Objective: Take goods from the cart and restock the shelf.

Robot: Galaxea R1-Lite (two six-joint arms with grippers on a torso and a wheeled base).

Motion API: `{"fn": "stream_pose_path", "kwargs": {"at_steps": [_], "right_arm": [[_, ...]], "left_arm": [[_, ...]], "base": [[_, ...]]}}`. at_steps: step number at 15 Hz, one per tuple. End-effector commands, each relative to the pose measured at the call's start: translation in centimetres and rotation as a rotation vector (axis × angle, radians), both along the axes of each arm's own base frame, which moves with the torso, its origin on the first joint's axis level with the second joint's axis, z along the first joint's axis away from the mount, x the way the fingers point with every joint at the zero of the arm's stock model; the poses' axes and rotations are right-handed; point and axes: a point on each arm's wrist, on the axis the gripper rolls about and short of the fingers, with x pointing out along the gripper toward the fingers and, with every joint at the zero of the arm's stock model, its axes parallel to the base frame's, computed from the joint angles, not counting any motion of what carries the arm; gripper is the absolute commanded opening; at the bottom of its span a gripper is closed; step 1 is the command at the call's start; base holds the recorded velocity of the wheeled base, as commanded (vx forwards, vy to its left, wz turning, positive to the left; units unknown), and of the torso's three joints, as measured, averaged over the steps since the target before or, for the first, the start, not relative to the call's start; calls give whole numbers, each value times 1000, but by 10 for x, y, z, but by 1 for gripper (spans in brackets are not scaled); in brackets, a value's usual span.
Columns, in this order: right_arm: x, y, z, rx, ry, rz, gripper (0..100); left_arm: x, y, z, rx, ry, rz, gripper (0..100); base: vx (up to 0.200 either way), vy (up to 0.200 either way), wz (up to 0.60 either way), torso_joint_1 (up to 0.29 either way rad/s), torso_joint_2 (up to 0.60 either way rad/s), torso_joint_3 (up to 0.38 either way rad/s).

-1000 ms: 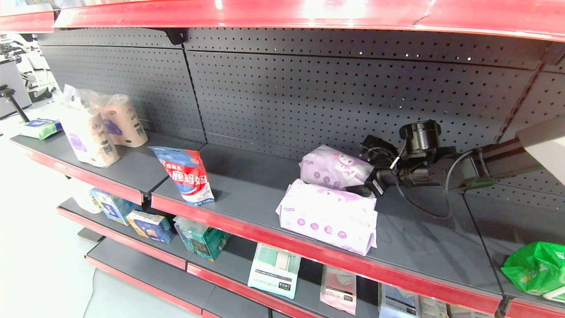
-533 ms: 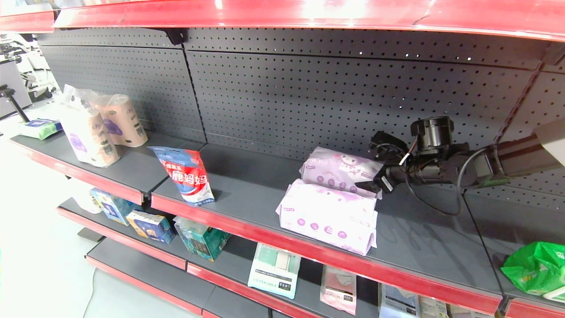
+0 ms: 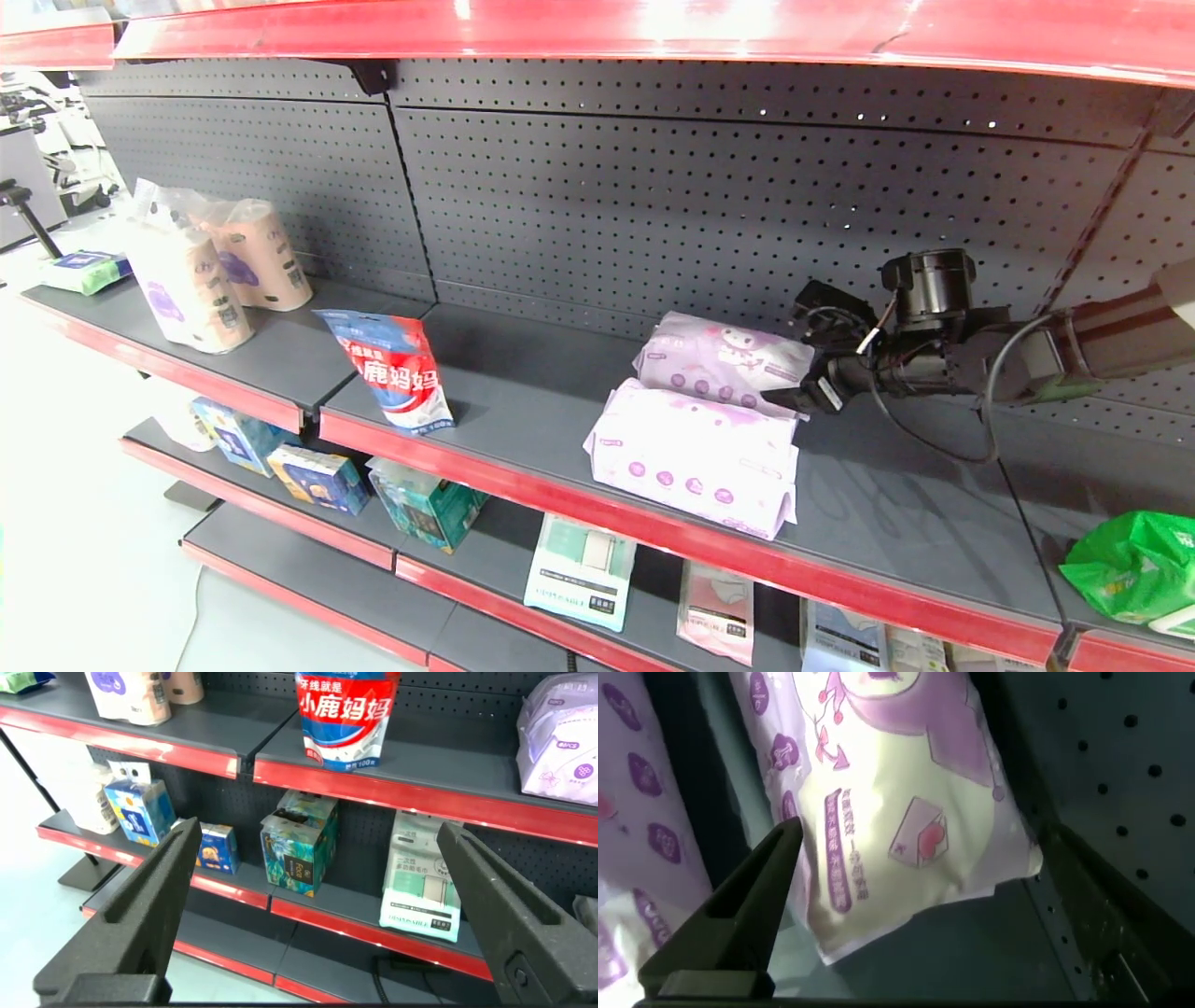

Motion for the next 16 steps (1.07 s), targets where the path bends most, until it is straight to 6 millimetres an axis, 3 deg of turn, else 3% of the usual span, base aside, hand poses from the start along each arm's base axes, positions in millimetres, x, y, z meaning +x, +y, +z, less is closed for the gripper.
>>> {"fn": "stream_pose_path", "kwargs": {"at_steps": [1, 6, 12, 15, 16], "right_arm": [[-10, -3, 1, 0, 13, -4, 100], [-20, -8, 11, 90, 38, -79, 100], [-38, -31, 25, 108, 25, -148, 100], [-53, -40, 35, 141, 21, -208, 100], [-75, -52, 38, 151, 29, -266, 100]], "left_arm": [[0, 0, 0, 0, -1, 0, 100], [0, 0, 0, 0, -1, 1, 100], [0, 0, 0, 0, -1, 1, 100], [0, 0, 0, 0, -1, 0, 100], [0, 0, 0, 0, -1, 1, 100]], "base": [[0, 0, 0, 0, 0, 0], [0, 0, 0, 0, 0, 0], [0, 0, 0, 0, 0, 0], [0, 0, 0, 0, 0, 0], [0, 0, 0, 0, 0, 0]]}}
